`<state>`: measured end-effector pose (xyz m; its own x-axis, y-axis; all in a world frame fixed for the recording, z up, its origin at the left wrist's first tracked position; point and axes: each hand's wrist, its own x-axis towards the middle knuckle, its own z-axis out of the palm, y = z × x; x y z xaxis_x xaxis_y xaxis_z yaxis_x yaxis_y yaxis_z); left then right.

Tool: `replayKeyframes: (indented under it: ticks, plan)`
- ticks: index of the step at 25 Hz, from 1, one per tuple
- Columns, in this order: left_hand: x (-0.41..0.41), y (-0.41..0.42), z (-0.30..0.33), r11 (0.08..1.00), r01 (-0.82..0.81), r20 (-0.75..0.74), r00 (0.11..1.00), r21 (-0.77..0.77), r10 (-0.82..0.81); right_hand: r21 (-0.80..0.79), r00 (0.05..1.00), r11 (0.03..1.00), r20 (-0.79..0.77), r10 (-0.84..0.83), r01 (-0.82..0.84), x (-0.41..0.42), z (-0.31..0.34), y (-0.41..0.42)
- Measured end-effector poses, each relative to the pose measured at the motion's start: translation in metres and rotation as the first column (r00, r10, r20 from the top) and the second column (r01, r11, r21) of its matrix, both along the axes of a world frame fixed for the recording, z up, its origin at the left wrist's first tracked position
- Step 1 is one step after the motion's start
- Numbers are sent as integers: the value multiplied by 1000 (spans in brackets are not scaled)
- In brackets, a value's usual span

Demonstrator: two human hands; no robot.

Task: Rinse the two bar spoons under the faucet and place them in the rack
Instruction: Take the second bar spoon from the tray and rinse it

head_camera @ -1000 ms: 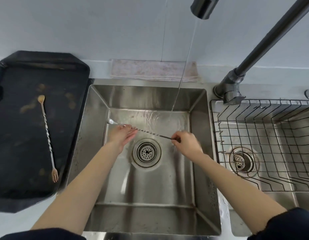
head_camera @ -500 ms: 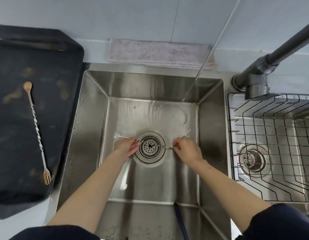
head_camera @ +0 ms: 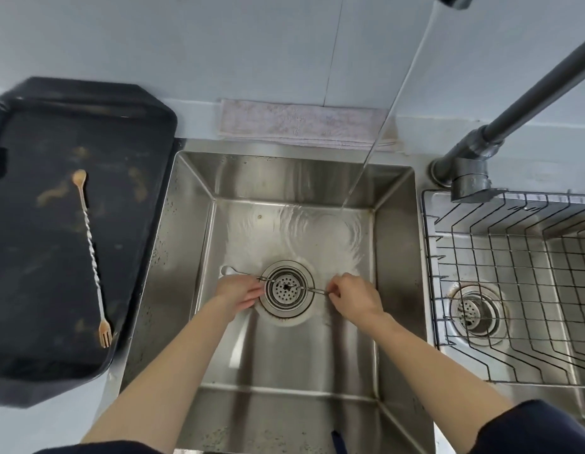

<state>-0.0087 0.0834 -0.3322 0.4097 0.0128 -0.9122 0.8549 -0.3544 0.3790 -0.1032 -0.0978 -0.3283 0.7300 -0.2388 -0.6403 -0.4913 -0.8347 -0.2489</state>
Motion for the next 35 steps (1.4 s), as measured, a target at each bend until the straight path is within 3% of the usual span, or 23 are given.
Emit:
replayKeyframes:
  ticks: [2,5,8,12,18,25,31,35]
  plan:
    - [-1,2,15,987,136,102,984,84,-145,-5,999,1000,-20,25,-25,0,13,4]
    - [-4,7,35,893,379,267,859,243,-437,11,999,999,-21,40,-39,0,38,14]
    - [-3,17,58,811,503,316,750,300,-582,17,998,998,27,56,-57,0,64,29]
    - [0,30,97,736,569,401,618,366,-676,41,990,998,136,49,-55,3,91,55]
    - [9,81,149,754,492,536,532,435,-656,129,947,990,322,10,-54,16,127,115]
    - [28,155,155,794,375,557,569,478,-604,176,899,979,438,12,-99,39,145,193]
    - [37,190,132,742,357,439,631,567,-639,171,899,972,432,75,-164,55,138,236]
    - [47,191,120,751,338,463,624,567,-630,92,901,977,413,137,-190,72,129,255]
